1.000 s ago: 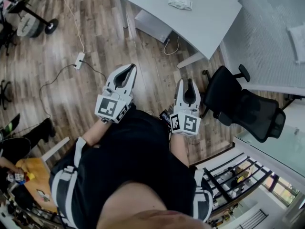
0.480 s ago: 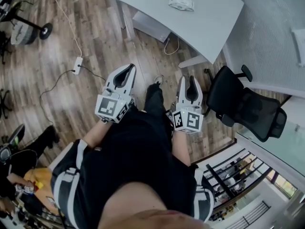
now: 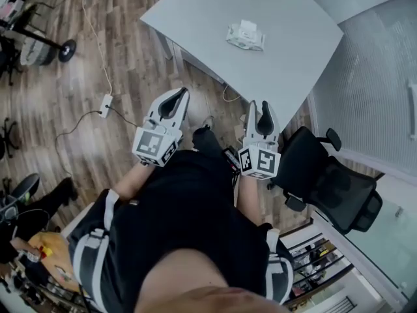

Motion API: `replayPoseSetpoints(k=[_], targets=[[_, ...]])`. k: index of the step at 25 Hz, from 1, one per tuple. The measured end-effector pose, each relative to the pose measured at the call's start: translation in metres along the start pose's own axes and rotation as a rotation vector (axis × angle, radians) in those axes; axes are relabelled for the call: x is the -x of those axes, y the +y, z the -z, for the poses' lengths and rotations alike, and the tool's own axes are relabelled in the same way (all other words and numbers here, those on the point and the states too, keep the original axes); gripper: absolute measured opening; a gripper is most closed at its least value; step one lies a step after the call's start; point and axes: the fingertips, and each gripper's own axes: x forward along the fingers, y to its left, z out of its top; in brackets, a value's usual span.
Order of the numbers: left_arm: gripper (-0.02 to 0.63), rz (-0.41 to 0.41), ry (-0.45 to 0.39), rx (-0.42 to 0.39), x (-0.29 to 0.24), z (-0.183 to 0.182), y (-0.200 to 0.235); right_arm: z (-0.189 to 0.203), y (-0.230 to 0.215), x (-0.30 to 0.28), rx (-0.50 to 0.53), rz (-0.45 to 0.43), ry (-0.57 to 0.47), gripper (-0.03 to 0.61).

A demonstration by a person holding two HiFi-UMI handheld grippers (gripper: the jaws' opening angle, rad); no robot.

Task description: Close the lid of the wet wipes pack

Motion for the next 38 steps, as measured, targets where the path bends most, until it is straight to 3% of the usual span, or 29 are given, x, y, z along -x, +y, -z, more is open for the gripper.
replayPoseSetpoints(k=[7, 17, 21, 27, 33, 38], targets=[[0.029, -0.029, 0.033, 0.023, -0.125, -0.001, 0.028, -0.034, -0.063, -0.129, 0.044, -0.100, 0.030, 0.176], [0.029, 0.063, 0.224, 0.048, -0.302, 0.039, 0.071, -0.011, -0.141, -0.305, 0.128, -0.219, 0.277, 0.208], [0.029, 0.090, 0.322, 0.067, -0.392, 0.076, 0.109, 0.041, -0.170, -0.399, 0.124, -0.298, 0.440, 0.215], [0.029, 0.131, 0.477, 0.065, -0.484, 0.201, 0.161, 0.190, -0.198, -0.504, 0.114, -0.432, 0.684, 0.238], [0.029, 0.163, 0.618, 0.058, -0.510, 0.251, 0.131, 0.240, -0.234, -0.523, 0.198, -0.637, 0.924, 0.260], [0.029, 0.194, 0.719, 0.068, -0.517, 0.300, 0.132, 0.282, -0.247, -0.545, 0.255, -0.781, 1.063, 0.275]])
